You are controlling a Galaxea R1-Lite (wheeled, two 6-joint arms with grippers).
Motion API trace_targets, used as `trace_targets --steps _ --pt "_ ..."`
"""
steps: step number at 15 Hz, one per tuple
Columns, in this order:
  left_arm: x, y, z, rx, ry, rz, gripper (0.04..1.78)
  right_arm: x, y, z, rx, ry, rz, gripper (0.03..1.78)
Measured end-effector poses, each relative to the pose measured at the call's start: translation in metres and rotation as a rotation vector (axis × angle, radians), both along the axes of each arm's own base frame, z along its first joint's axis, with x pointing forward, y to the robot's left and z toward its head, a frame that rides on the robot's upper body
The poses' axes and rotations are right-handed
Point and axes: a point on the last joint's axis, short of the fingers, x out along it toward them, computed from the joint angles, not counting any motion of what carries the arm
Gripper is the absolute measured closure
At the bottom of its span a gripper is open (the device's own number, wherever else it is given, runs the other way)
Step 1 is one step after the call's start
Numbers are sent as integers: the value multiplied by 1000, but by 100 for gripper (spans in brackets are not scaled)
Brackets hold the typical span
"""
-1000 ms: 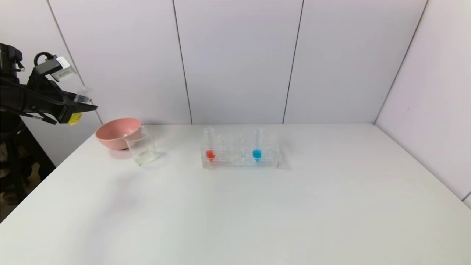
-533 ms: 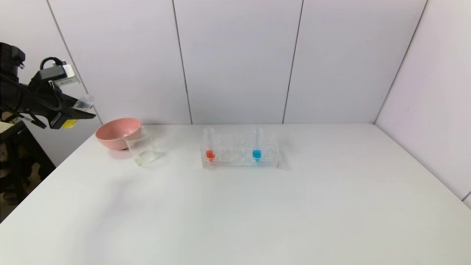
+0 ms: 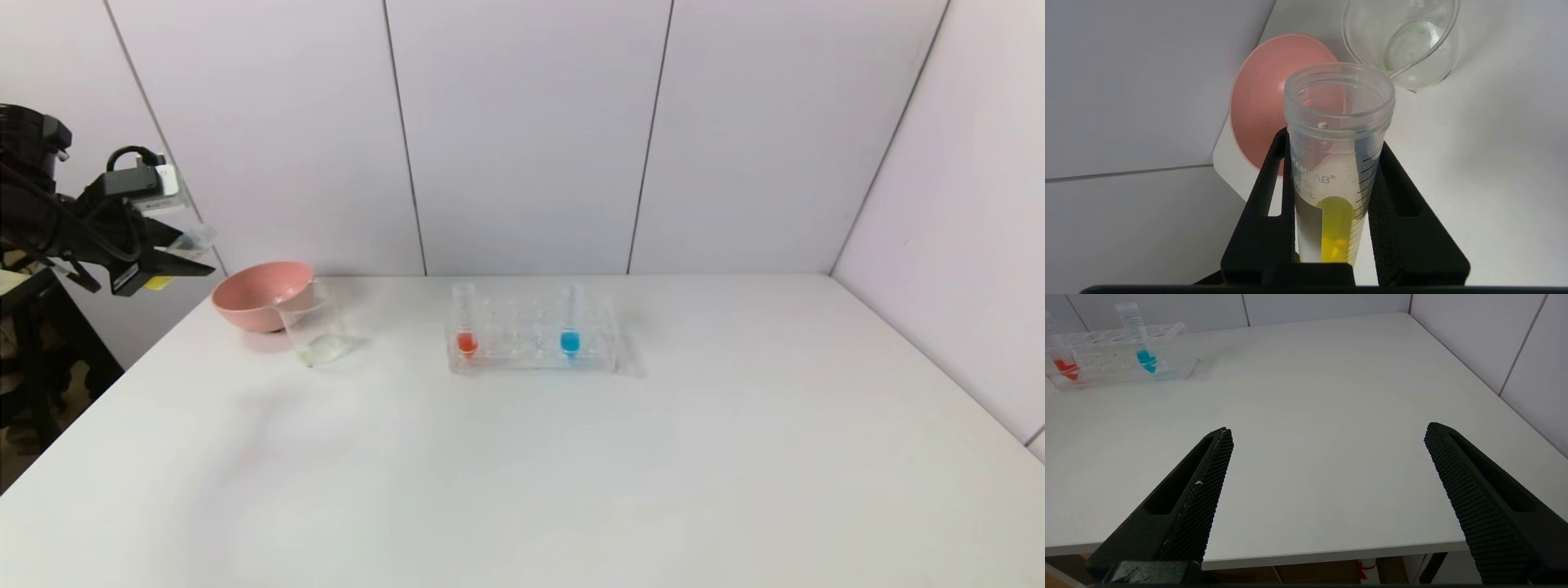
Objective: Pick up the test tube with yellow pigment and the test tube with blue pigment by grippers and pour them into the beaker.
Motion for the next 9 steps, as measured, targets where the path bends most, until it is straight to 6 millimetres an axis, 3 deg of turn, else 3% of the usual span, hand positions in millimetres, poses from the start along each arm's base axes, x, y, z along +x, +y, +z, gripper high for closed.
trace_targets --steps 9 --pt "10 -15 -2 108 -2 -6 130 0 0 0 0 0 0 10"
